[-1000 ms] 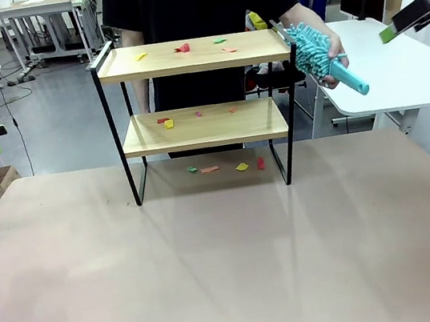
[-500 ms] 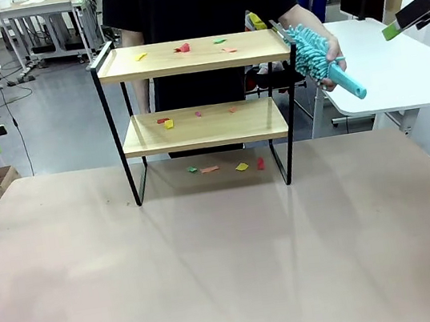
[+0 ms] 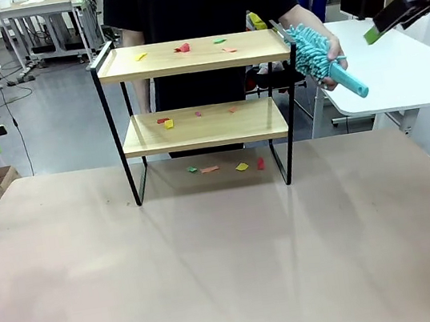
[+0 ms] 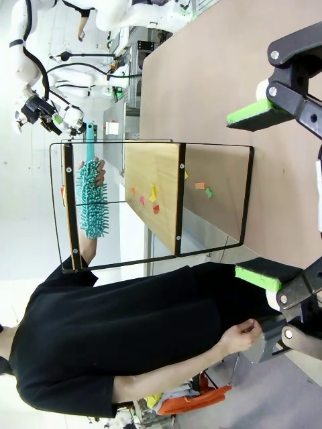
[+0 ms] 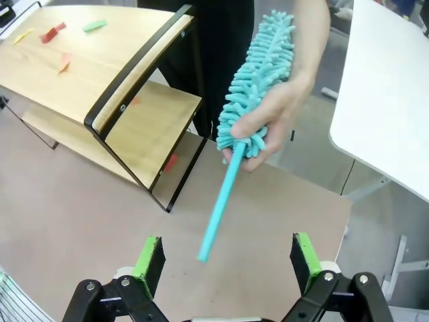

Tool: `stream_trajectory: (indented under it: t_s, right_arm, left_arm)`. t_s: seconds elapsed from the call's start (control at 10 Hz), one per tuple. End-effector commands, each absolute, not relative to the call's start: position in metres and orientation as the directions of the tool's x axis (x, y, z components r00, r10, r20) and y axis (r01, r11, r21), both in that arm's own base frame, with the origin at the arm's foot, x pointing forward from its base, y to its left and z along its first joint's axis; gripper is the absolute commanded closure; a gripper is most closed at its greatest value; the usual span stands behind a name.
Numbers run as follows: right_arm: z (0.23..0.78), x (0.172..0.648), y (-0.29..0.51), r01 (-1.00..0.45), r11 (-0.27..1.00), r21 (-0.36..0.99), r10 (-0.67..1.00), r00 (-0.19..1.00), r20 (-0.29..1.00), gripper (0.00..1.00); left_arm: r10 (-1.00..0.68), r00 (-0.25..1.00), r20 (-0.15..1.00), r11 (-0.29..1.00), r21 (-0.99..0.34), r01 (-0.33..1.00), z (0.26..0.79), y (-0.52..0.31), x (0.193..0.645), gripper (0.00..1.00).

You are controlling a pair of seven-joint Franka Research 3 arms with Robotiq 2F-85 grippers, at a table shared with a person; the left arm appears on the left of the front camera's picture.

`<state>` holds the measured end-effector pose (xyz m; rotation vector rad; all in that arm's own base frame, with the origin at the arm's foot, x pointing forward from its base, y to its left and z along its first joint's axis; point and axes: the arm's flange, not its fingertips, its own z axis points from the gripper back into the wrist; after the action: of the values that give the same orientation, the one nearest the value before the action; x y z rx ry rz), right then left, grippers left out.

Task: Clean the shelf.
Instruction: Pick up the Duster handed by the human.

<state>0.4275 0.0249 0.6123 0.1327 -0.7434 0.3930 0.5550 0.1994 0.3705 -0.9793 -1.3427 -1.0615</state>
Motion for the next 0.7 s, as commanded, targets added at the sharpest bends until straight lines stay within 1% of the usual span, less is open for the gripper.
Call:
stream_trajectory:
  t_s: [0.0,0.1,0.3,0.6]
  right_arm:
    - [0.601,0.440,0.039,-0.334,0.943,-0.009,0.257,0.708,0.658,0.00]
    - [0.592,0.449,0.046,-0.319,0.948,-0.017,0.254,0.721,0.645,0.00]
    - [0.575,0.462,0.057,-0.335,0.942,-0.012,0.268,0.730,0.628,0.00]
    - [0.547,0.480,0.060,-0.305,0.952,-0.001,0.245,0.761,0.601,0.00]
  left_arm:
    - [-0.025,-0.053,0.998,0.255,0.058,0.965,0.374,0.199,0.554,0.00]
    - [-0.025,-0.053,0.998,0.255,0.058,0.965,0.374,0.199,0.554,0.00]
    - [-0.025,-0.053,0.998,0.255,0.058,0.965,0.374,0.199,0.554,0.00]
    - [-0.025,-0.053,0.998,0.255,0.058,0.965,0.374,0.199,0.554,0.00]
